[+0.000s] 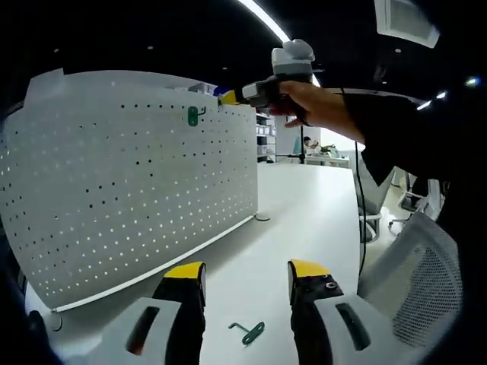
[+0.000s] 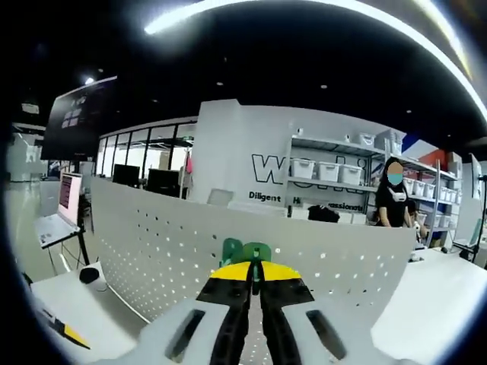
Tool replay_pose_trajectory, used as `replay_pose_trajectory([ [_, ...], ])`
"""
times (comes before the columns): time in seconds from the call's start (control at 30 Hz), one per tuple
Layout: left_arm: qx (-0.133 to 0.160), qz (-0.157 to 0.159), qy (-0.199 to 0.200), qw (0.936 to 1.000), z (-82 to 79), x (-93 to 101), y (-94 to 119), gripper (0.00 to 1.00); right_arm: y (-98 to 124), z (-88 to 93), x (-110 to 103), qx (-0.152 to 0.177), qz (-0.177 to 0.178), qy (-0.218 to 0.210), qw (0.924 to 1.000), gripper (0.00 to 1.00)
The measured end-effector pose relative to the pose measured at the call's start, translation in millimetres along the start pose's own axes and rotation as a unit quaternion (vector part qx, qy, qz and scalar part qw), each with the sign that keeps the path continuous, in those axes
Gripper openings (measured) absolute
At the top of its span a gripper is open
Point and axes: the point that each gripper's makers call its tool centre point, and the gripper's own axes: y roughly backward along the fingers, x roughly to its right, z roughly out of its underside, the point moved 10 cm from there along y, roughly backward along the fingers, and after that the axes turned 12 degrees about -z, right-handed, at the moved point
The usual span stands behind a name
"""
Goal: Insert the hook assembly into the mounting plate slot until the hook locks in place.
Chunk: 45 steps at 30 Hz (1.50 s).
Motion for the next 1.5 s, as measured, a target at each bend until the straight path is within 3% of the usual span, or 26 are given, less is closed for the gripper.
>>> replay_pose_trajectory([
  [0.2, -0.001, -0.003, 0.001, 1.0000, -0.1, -2.1, 0.4, 0.45, -14.2, 2.3, 11.7, -0.004, 0.016, 0.016, 0.9997, 0.01],
  [0.43, -0.003, -0.002, 0.004, 1.0000, 0.4, -3.2, 0.2, 0.45, -23.9, 10.6, 23.3, -0.017, 0.022, -0.003, 0.9996, 0.01],
  [1.17, -0.003, 0.000, 0.014, 0.9999, 0.5, -5.9, -0.1, 0.43, -32.7, 19.6, 18.3, -0.005, 0.043, 0.017, 0.9989, 0.01],
  [1.5, 0.000, 0.001, 0.016, 0.9999, -0.4, -6.1, 0.1, 0.43, -32.1, 25.6, 17.4, -0.024, 0.047, 0.047, 0.9975, 0.02],
])
